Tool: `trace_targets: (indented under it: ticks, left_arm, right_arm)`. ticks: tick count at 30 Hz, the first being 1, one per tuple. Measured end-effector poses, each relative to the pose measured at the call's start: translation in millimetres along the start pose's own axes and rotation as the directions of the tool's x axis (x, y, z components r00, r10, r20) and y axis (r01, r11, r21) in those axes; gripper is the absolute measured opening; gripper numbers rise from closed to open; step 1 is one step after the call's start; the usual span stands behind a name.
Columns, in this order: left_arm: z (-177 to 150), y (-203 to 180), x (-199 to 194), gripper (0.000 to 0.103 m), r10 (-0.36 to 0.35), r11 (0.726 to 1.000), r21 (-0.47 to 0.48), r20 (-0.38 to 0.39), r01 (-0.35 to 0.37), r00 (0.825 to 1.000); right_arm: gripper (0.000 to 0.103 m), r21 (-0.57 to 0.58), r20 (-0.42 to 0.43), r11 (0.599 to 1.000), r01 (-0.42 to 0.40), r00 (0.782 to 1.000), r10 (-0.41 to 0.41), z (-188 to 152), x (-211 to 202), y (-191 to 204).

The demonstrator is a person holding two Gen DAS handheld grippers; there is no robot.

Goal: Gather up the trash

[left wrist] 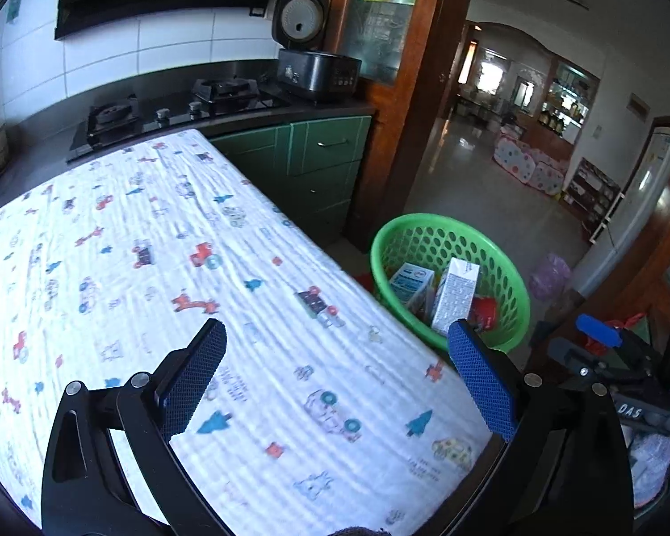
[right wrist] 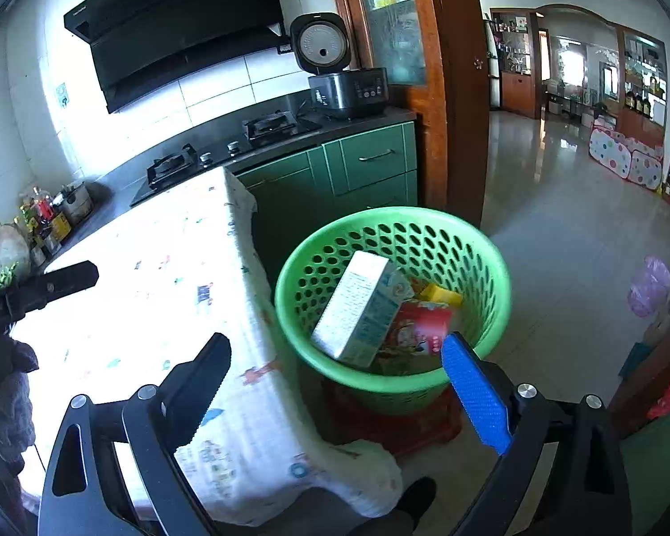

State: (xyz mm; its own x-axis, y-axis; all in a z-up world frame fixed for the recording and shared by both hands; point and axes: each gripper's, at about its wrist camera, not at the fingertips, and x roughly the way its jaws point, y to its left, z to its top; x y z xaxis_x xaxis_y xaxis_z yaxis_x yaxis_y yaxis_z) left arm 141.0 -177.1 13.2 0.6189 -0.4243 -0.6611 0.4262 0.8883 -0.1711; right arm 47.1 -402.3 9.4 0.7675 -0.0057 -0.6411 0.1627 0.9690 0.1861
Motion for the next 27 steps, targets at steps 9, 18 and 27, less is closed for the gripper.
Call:
trace_targets:
  ticks: [9,18,27]
  left_arm:
    - [-23,27,-39,0.098,0.097,0.995,-0.031,0.046,-0.096,0.994]
    - [-39,46,-67,0.098,0.206,0.978,-0.040,0.089,-0.203,0.975]
    - [-42,42,-82,0.098,0.263,0.965,-0.005,0.121,-0.264,0.957]
  right_arm:
    - [0.094,-0.027,0.014,1.000,0.009,1.000,-0.009,-8,-13,30]
    - [0.094,-0.036,0.044,0.999,0.011,0.999,-0.009,-14,-27,52]
    - [0.094,-0.033,0.055,0.999,0.017,0.998,-0.015,-20,-32,59]
